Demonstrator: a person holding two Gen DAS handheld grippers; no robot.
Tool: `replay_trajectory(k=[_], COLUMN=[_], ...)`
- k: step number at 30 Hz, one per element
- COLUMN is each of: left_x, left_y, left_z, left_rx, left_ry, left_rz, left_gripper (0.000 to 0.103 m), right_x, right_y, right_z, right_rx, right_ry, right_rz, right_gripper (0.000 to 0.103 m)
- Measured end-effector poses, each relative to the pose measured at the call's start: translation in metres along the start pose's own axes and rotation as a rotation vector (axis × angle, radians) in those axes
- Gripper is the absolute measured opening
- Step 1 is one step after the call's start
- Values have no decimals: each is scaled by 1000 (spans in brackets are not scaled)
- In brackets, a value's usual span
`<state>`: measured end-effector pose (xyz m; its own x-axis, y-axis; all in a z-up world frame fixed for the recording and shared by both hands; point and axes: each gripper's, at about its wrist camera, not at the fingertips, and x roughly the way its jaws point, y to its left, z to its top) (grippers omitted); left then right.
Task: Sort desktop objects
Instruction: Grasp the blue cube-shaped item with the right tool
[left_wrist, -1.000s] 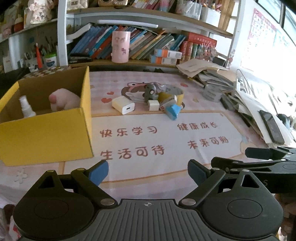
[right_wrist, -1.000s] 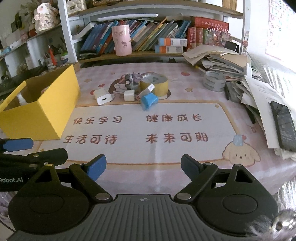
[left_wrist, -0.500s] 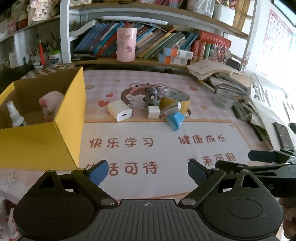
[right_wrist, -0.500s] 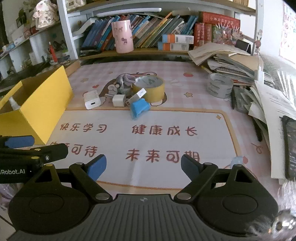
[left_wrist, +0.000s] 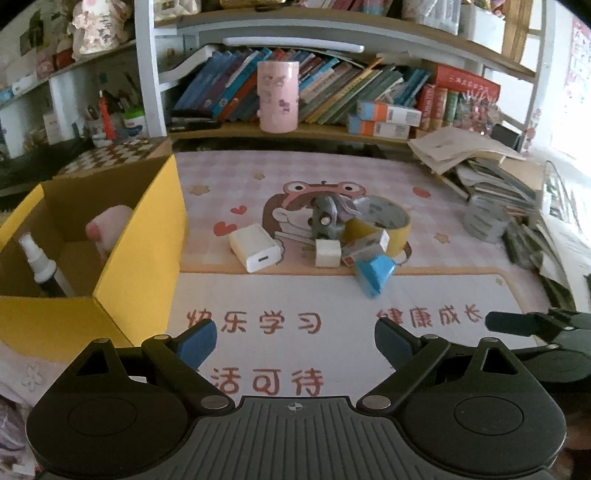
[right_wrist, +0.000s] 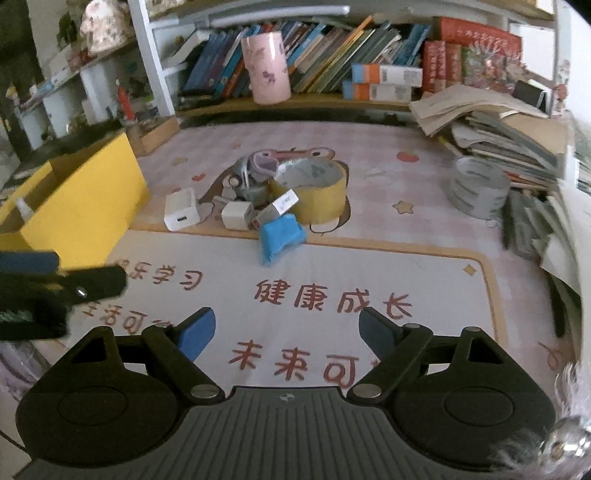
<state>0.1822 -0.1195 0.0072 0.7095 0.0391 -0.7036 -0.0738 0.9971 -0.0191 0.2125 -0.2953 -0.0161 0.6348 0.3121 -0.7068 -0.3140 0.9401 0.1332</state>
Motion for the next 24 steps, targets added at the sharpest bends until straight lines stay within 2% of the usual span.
replay_trajectory(k=[8,13,17,20,24], left_x=[8,8,8,10,16], left_y=[-6,-6,-6,-7,-10], left_z=[12,15,15,15,19], left_rx=[7,10,20,22,34], left_ry=[14,18,27,34,29], left_rz=[48,72,89,89,78], left_gripper=[95,95,95,95,95], right_x=[45,75,95,103,97], right_y=[-6,-2,-1,-2,-6], right_z=[25,42,50,51,46], right_rx=[-61,-128,-159,-168,-170], right_ry=[-36,-58,-53,-32,-37], right_rz=[37,56,64,67,72], right_gripper=[83,66,58,43,41])
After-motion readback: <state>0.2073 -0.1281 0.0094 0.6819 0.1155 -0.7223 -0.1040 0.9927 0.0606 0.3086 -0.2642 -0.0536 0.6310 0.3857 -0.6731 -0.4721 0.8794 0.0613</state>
